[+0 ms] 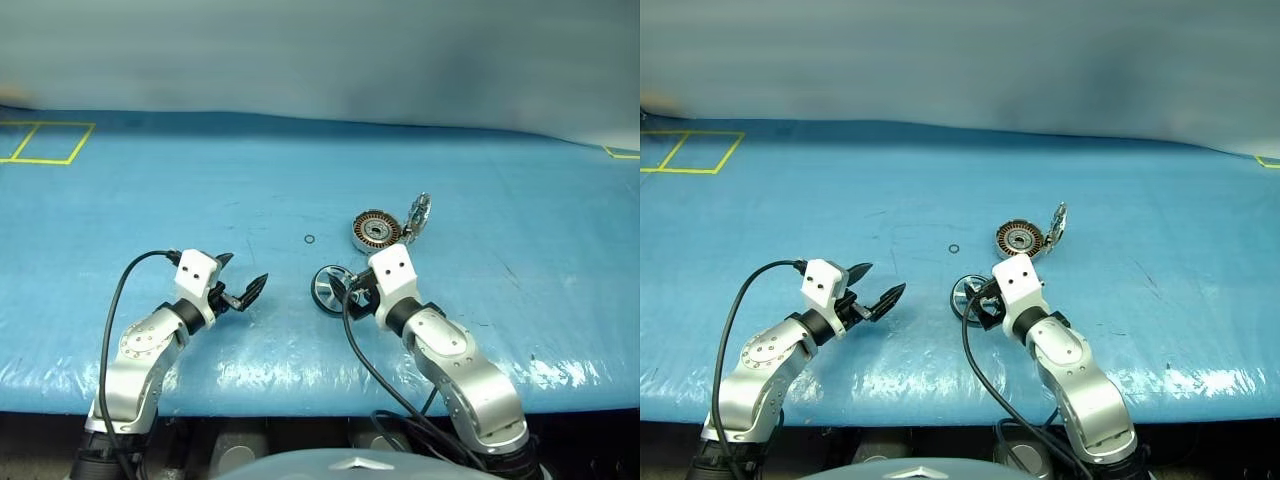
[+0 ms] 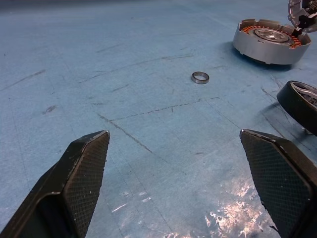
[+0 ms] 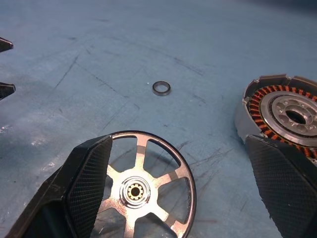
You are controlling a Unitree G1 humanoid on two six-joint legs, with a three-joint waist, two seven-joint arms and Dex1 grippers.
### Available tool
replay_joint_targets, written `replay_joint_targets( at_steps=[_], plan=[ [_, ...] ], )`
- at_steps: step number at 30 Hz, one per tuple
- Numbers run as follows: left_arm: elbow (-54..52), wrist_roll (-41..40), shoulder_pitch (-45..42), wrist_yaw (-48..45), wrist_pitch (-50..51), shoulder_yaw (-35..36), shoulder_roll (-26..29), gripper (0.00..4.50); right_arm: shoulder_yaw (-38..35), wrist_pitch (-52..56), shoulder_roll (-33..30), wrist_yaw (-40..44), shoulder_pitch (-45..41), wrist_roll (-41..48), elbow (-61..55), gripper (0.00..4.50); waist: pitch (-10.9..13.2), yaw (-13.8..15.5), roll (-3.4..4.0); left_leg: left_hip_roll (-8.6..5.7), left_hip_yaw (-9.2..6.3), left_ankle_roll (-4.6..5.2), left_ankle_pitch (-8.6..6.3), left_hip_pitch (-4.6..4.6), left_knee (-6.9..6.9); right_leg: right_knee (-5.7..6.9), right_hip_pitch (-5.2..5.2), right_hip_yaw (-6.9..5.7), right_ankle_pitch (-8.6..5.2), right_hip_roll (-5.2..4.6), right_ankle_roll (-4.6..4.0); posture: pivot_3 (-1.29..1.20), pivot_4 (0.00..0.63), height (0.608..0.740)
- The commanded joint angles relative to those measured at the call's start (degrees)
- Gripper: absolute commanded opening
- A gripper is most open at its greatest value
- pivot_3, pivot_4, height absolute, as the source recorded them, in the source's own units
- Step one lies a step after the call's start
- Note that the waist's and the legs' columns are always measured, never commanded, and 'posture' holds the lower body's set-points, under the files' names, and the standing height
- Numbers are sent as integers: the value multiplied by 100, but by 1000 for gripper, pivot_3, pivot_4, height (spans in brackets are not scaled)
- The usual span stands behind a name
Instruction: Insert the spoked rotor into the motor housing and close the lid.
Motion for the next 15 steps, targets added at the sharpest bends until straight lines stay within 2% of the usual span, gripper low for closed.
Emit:
replay_joint_targets(
  at_steps=[1, 7, 15],
  plan=[
    [-173, 54, -5, -29, -166, 20, 40, 4469, 117, 1019, -33, -30, -606, 20, -223, 4470, 0, -8, 1, 0, 0, 0, 0, 0, 0, 1, 0, 0, 0, 0, 0, 0, 150, 740],
    [-206, 53, 68, -66, -270, -54, -17, 4469, 119, 2211, -229, 158, -2019, 110, 75, 4470, 3, -3, 4, 0, -1, 1, 0, -4, -1, 0, -3, -1, 0, 0, 0, 0, 150, 740],
    [-358, 56, 307, -153, -407, -173, 1, 4469, -452, 2751, 26, -10, -3315, 39, 1364, 4470, 4, -15, 7, 0, -2, 3, 0, -10, -6, -2, -6, -3, 1, 1, 0, 0, 150, 740]
  ],
)
